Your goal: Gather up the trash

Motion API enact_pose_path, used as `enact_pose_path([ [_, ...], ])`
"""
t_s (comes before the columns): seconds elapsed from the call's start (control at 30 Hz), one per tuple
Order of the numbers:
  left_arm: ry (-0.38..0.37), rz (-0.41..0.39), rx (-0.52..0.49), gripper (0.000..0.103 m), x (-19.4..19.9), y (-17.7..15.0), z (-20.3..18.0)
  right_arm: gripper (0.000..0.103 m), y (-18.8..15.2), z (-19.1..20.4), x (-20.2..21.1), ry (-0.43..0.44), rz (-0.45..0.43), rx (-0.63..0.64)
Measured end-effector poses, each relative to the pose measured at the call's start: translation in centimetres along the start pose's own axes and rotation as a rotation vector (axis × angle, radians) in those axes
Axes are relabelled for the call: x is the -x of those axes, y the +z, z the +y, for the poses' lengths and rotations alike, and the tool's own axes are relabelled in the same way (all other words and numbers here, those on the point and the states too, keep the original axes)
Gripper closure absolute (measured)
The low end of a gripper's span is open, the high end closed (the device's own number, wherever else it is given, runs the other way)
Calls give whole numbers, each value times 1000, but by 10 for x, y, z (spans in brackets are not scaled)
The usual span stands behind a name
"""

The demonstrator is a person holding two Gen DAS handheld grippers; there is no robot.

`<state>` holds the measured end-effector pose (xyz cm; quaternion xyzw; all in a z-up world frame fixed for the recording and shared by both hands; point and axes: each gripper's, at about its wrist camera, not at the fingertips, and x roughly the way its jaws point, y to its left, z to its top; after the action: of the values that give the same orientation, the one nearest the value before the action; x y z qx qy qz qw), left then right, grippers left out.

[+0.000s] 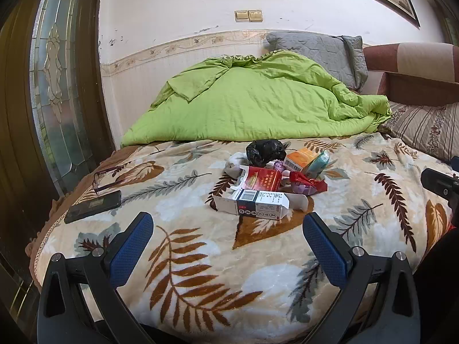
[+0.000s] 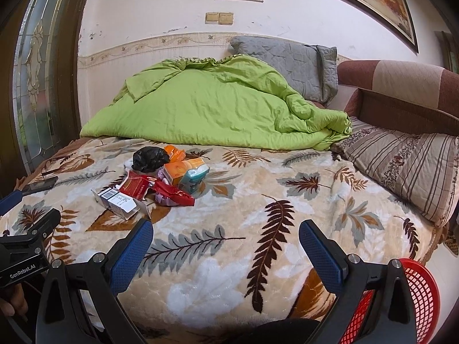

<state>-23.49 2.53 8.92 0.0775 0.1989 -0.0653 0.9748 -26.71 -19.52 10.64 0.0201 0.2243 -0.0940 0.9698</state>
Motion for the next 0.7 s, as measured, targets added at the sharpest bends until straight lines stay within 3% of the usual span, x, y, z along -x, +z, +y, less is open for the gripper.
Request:
enact_pose_path([
  [0.7, -10, 11, 5, 0, -1, 0, 0, 0, -3, 3, -3, 15, 21, -14],
])
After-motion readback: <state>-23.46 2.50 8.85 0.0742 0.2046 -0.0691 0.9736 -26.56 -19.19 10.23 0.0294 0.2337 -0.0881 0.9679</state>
